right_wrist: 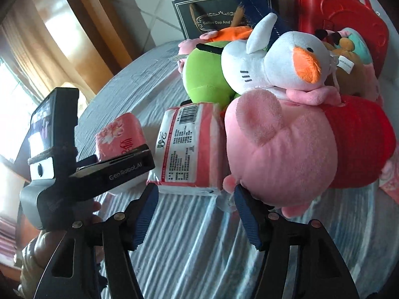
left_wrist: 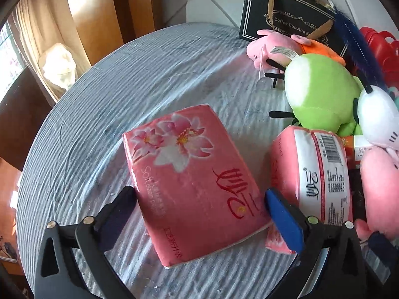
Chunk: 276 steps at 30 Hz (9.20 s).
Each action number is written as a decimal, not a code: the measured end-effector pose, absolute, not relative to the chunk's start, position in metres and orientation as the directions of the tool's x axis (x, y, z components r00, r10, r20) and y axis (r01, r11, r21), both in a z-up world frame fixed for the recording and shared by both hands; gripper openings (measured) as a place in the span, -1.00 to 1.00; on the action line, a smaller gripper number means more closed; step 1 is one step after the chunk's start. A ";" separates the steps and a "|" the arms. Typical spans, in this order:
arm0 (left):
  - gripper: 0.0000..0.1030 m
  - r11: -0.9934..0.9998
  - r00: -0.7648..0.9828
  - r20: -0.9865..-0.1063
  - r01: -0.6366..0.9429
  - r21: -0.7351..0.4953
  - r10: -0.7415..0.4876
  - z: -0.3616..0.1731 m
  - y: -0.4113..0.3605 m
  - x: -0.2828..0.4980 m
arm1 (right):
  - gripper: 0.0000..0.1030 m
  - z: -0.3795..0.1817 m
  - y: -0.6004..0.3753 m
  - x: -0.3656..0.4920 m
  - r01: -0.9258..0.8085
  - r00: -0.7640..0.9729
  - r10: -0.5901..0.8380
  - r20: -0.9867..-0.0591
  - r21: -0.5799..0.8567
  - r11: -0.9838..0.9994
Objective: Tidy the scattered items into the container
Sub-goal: 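Grasp the large pink tissue pack with the left gripper while the right grasps the white-pink pack, then lift both tissue packs and carry them over the blue crate, then lower both tissue packs into the blue crate and open both grippers, then move both grippers back from the crate toward the toy pile, then grasp the pink pig plush in red dress with the left gripper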
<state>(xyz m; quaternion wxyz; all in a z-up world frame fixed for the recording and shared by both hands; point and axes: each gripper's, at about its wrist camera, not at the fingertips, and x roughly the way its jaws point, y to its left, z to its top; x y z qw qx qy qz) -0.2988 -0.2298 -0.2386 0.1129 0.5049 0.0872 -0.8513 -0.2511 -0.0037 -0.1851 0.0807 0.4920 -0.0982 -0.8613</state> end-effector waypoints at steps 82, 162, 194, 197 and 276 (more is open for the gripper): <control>0.75 -0.999 -0.845 -0.534 0.032 -0.008 -0.023 -0.043 -0.131 -0.043 | 0.65 -0.046 0.067 -0.034 0.079 -0.865 -0.115 -0.488 0.094 -0.992; 0.86 -0.837 -0.609 -0.691 -0.548 0.012 0.389 0.019 0.543 0.109 | 0.65 0.018 0.692 0.162 -0.358 -0.791 0.305 -0.531 -0.003 -0.934; 0.88 -0.914 -0.771 -0.535 -0.406 -0.004 0.345 0.051 0.459 0.159 | 0.99 0.044 0.640 0.230 -0.247 -0.889 0.216 -0.403 0.025 -0.969; 0.88 -0.933 -0.801 -0.511 -0.361 -0.005 0.313 0.057 0.433 0.158 | 0.99 0.048 0.619 0.219 -0.189 -0.905 0.163 -0.393 0.028 -0.982; 0.89 -0.995 -0.539 -0.841 -0.095 0.011 0.042 -0.185 -0.037 -0.279 | 0.99 -0.158 0.197 -0.239 -0.090 -0.567 -0.004 -0.824 0.067 -0.994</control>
